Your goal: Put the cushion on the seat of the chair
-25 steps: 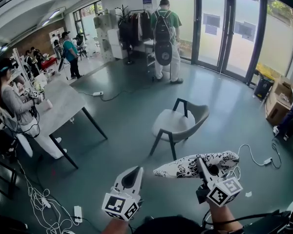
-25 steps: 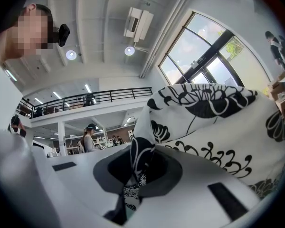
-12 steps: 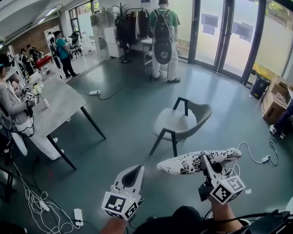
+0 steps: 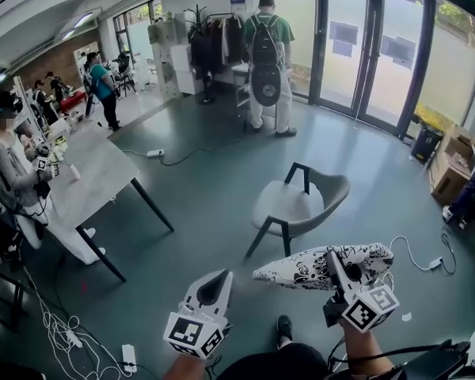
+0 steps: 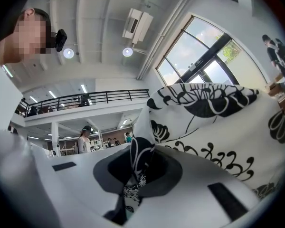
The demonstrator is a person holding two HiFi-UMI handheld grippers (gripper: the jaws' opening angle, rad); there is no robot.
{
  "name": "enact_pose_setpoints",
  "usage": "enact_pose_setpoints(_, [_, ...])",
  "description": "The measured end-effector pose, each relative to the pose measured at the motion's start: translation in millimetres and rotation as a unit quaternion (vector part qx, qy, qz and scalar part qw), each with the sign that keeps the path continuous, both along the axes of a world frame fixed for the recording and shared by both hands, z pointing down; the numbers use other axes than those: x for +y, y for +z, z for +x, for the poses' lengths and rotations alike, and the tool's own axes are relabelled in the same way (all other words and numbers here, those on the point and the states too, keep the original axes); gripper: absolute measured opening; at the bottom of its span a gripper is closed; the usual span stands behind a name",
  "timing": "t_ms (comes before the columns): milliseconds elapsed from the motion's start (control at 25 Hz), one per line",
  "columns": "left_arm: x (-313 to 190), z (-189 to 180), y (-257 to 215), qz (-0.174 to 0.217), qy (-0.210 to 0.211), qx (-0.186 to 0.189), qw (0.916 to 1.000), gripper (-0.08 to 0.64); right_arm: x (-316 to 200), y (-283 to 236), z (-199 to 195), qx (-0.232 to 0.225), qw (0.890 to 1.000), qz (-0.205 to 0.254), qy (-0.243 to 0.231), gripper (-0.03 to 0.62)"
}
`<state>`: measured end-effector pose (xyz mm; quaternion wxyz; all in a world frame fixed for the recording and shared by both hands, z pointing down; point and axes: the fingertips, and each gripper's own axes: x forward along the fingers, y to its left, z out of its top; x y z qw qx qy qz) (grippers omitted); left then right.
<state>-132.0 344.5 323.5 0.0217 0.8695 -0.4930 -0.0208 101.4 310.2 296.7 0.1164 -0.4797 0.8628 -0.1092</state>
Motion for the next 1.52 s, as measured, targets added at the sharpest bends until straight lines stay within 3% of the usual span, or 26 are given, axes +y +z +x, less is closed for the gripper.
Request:
enact_pose_setpoints(760, [-146, 66, -15, -0.007, -0.017, -0.005, 0.9998, 0.009, -149, -6, 53, -0.011, 0.999, 0.004, -0.034, 0.021])
enact_pose_setpoints(1000, [-186, 101, -21, -0.01, -0.016, -0.013, 0.9997, 0.009, -189, -8, 84, -0.02, 0.999, 0.001, -0.04, 0.021])
enact_pose_setpoints(1520, [-251, 138, -14, -0.016, -0.019, -0.027, 0.9993, 0.009, -254, 6, 121, -0.029, 0.999, -0.007, -0.044, 0.021])
